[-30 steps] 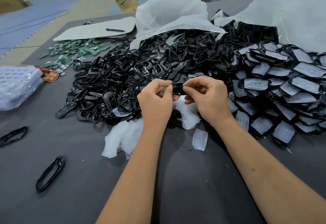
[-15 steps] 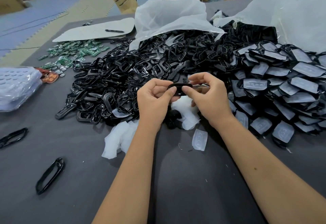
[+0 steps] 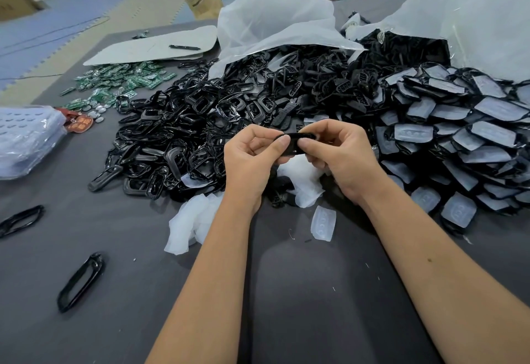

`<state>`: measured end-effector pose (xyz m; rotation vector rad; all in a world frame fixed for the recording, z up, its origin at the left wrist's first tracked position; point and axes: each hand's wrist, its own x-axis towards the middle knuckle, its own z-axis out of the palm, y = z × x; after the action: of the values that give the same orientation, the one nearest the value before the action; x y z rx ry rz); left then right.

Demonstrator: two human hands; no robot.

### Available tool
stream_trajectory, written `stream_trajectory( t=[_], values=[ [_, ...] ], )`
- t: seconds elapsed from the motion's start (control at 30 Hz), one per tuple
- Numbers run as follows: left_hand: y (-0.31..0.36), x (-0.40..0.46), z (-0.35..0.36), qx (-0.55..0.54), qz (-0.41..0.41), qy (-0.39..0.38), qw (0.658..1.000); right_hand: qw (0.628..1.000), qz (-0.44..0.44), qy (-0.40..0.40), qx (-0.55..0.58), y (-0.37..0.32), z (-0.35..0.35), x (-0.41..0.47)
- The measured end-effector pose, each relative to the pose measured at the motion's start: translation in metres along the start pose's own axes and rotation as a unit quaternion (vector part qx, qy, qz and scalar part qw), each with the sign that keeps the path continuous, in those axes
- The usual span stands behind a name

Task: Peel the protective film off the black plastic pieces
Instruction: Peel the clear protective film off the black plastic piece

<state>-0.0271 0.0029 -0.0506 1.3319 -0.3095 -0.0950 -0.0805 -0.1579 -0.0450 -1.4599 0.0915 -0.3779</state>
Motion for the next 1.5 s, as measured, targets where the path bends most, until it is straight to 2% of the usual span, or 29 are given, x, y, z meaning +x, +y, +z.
stream_trajectory(
  t=[0.07,0.17,0.33,0.4,0.47,0.53,0.6,0.67,0.73,0.8,0.87,1.03,1.2,1.33,1.5],
  values=[
    [-0.001,0.000,0.001,0.009,0.005,-0.001,1.000,0.999,-0.018,0.022,-0.018,0.001,0.002,-0.001],
    [-0.003,0.001,0.002,0.065,0.031,0.010,0.997,0.991,-0.068,0.047,-0.105,0.004,0.005,-0.001],
    [-0.006,0.001,0.003,0.163,0.073,0.074,0.981,0.937,-0.145,0.075,-0.310,-0.001,0.009,-0.002],
    [-0.005,0.003,0.002,0.169,0.076,0.123,0.975,0.910,-0.148,0.008,-0.388,-0.010,0.006,-0.002],
    [-0.005,0.004,0.001,0.160,0.073,0.161,0.971,0.866,-0.086,-0.081,-0.485,-0.019,-0.001,-0.001],
    [-0.004,0.004,0.002,0.150,0.064,0.175,0.971,0.835,-0.023,-0.137,-0.532,-0.026,-0.008,0.001],
    [-0.003,0.003,0.003,0.154,0.058,0.184,0.969,0.841,-0.008,-0.164,-0.516,-0.028,-0.013,0.004],
    [-0.002,0.003,0.004,0.160,0.057,0.190,0.967,0.866,-0.018,-0.155,-0.475,-0.026,-0.014,0.005],
    [-0.002,0.004,0.004,0.166,0.059,0.194,0.965,0.912,-0.043,-0.093,-0.398,-0.022,-0.015,0.006],
    [-0.001,0.004,0.004,0.169,0.060,0.194,0.964,0.962,-0.048,-0.026,-0.266,-0.018,-0.015,0.007],
    [0.000,0.003,0.005,0.160,0.057,0.194,0.966,0.986,-0.033,0.015,-0.163,-0.014,-0.011,0.007],
    [0.002,0.002,0.004,0.157,0.059,0.215,0.962,0.999,-0.014,0.038,-0.028,-0.002,-0.001,0.002],
    [0.001,0.002,0.003,0.156,0.062,0.223,0.960,0.999,-0.005,0.042,0.022,-0.001,0.001,0.001],
    [-0.001,0.003,0.003,0.148,0.057,0.221,0.962,0.999,-0.014,0.024,0.016,0.002,0.003,0.001],
    [-0.001,0.003,0.002,0.131,0.061,0.225,0.964,0.998,-0.037,0.046,-0.016,0.006,0.004,0.001]
  ],
)
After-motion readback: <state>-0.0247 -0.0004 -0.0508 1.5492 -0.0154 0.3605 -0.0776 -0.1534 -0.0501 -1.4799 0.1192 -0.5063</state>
